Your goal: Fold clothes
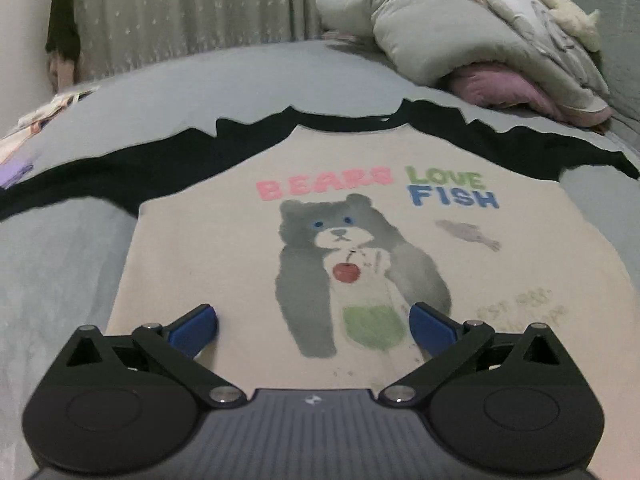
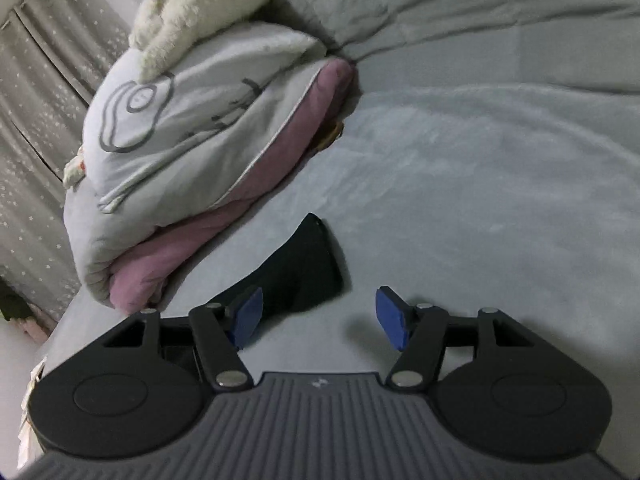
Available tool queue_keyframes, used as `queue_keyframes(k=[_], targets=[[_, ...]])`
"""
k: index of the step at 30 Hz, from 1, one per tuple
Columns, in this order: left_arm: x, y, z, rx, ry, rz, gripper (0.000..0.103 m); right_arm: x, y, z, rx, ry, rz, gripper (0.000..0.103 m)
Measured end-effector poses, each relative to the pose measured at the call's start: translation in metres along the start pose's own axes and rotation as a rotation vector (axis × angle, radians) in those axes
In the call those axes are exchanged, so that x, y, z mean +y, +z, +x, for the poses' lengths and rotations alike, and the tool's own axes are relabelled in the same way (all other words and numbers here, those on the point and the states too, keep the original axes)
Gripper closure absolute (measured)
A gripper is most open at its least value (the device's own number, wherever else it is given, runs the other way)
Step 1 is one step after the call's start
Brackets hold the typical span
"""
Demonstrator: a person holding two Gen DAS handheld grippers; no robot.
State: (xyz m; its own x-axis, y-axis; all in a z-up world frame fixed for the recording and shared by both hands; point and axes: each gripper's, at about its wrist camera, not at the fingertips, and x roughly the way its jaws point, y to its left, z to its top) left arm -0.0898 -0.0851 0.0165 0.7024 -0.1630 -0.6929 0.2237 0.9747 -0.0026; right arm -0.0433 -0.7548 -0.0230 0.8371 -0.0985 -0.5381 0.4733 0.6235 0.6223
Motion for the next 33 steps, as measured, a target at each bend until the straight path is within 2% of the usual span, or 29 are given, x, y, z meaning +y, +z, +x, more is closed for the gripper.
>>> queue_keyframes(k=[2,4,6,7,11,17,20,23,30,33], targets=[[0.004,0.003,-0.002,-0.007,-0.013,-0.022,0.001,-0.008,0.003,0.02,0.028,0.052,0.048,0.039],[0.009,0.006,0.001,-0.032,-0.013,-0.06,0.001,-0.011,0.003,0.027,0.013,0.076,0.084,0.042],[0.01,0.008,0.007,-0.037,-0.018,-0.076,0.001,-0.007,0.003,0.032,0.009,0.047,0.056,0.079],[0.009,0.007,0.008,-0.042,-0.018,-0.07,0.001,-0.004,0.003,0.036,0.017,0.018,0.021,0.093],[0.004,0.009,0.009,-0.049,-0.02,-0.051,0.001,0.008,0.007,0.029,-0.022,-0.011,-0.085,0.094],[0.012,0.018,0.003,-0.049,-0.085,-0.111,0.001,0.049,0.048,-0.023,-0.149,0.01,-0.223,0.094],[0.012,0.021,0.0,-0.055,-0.093,-0.11,0.001,0.071,0.066,-0.039,-0.147,0.009,-0.287,0.094],[0.011,0.021,0.0,-0.045,-0.102,-0.107,0.001,0.083,0.071,-0.041,-0.112,-0.039,-0.356,0.093],[0.013,0.025,-0.004,-0.045,-0.112,-0.112,0.001,0.028,0.054,-0.021,-0.087,-0.078,-0.191,0.093],[0.019,0.027,-0.004,-0.037,-0.102,-0.128,0.001,0.012,0.047,-0.006,-0.059,-0.167,-0.156,0.09]])
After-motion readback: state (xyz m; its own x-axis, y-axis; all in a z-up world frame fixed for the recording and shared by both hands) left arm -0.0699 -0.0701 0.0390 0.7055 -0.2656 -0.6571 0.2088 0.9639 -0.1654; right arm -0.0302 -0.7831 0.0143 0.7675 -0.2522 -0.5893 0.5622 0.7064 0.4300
